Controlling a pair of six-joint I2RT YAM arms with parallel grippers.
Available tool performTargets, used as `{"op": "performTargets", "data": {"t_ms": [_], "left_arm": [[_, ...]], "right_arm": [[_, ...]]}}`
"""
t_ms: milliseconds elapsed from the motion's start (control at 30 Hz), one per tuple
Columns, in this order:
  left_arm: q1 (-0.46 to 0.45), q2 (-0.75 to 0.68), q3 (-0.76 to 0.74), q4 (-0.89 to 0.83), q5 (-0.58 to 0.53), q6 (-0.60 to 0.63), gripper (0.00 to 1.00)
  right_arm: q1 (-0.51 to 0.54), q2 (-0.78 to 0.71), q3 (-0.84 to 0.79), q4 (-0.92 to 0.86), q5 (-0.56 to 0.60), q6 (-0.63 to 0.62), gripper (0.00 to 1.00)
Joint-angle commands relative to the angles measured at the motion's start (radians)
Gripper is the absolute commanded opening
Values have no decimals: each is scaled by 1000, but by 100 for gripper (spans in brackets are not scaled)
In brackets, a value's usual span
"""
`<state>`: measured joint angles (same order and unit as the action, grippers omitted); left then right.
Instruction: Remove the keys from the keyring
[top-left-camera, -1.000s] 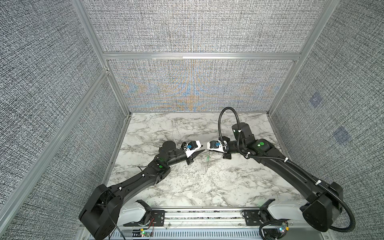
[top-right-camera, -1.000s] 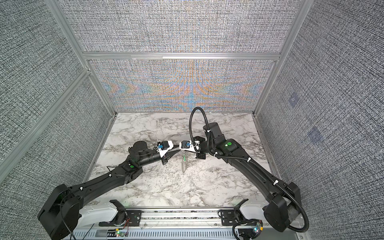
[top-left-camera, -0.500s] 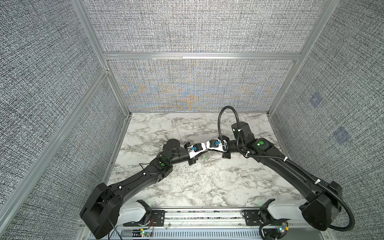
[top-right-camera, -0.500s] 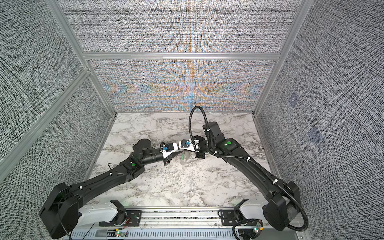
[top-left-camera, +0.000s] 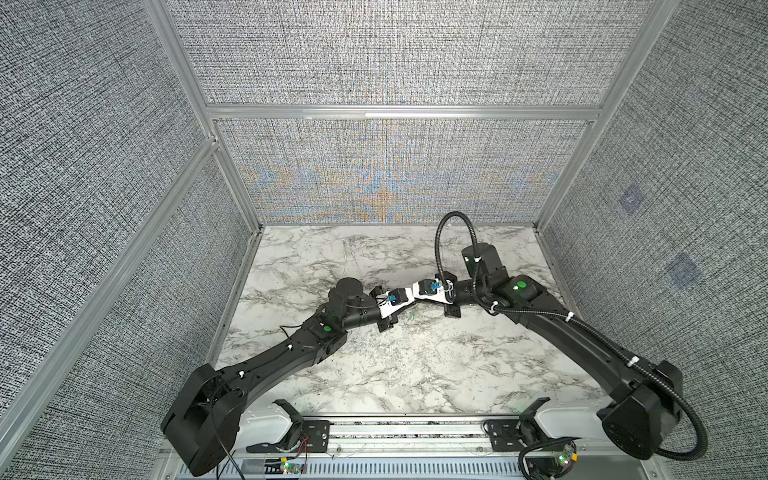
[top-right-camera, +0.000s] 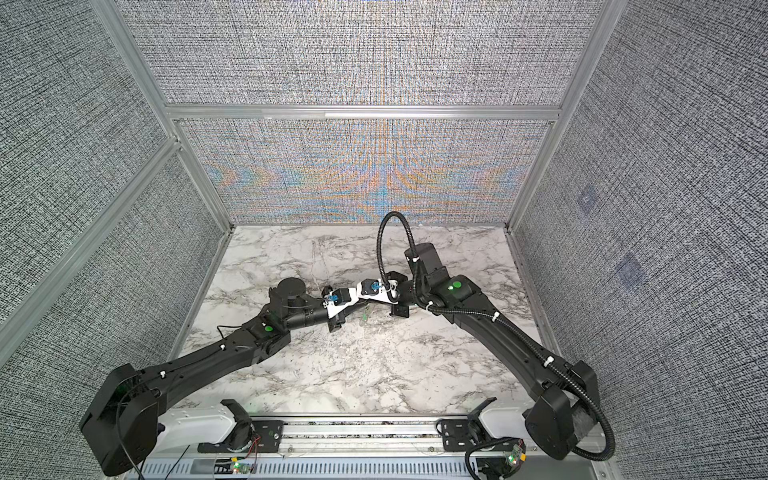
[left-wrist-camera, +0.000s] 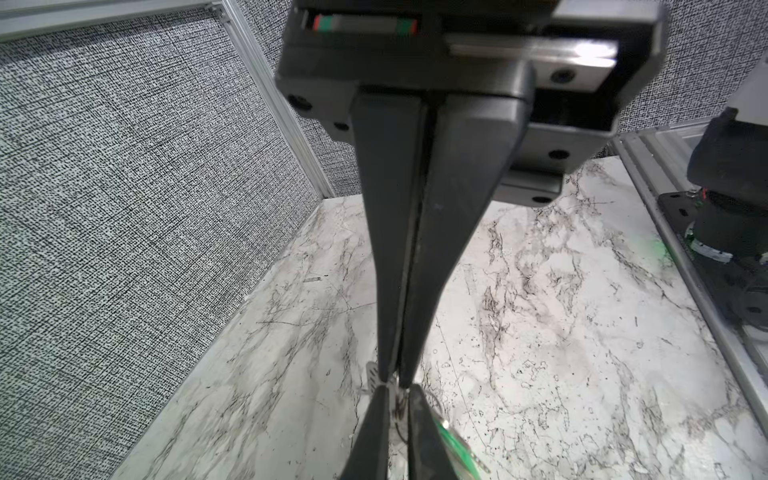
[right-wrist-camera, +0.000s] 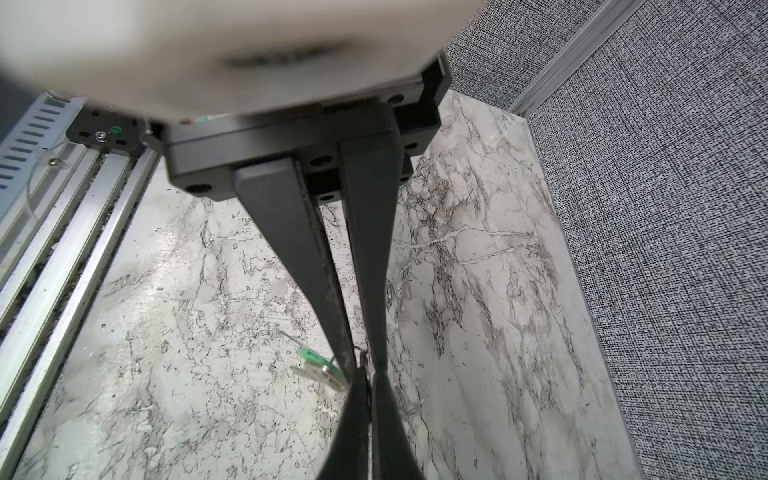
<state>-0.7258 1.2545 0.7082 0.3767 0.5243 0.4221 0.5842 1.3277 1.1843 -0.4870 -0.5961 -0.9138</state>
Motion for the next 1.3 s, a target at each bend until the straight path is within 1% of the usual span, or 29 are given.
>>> {"op": "performTargets", "data": {"t_ms": [0,100,167,267,300,367,433,533,667,800,900,1033,1267], "left_arm": [[-2,0,1,35,24,-12,9],[-1,0,-5,62,42,-33,1],[-1,-1,-17,89,49,-59,0],[-1,-1,-33,135,54,-102,0],[-1,0,-40,150,55,-115,0],[-1,-3,-54,191,62,-138,0],[-1,-2,-65,222,74,-157,0],[-1,1,-76,262,96,-182,0],[-1,2,-82,277,118,-179,0],[-1,2,-81,281,132,-168,0],[-1,6,-75,283,154,-165,0],[-1,20,-64,283,185,-169,0],[-1,27,-60,280,200,-169,0]], "right_arm": [[0,1,8,-3,-21,-6,0],[0,-1,8,0,-16,-7,0],[0,-9,2,16,-6,-6,0],[-4,-33,-7,36,9,-17,19],[-5,-43,-13,47,18,-19,24],[-12,-75,-29,68,34,-31,30],[-21,-108,-54,87,53,-37,32],[-50,-146,-89,90,57,-27,31],[-65,-186,-148,84,43,-14,27],[-61,-209,-177,82,-16,8,19],[-55,-234,-203,120,-43,41,16],[-47,-236,-210,134,-57,59,15],[-34,-208,-210,153,-59,63,14]]}}
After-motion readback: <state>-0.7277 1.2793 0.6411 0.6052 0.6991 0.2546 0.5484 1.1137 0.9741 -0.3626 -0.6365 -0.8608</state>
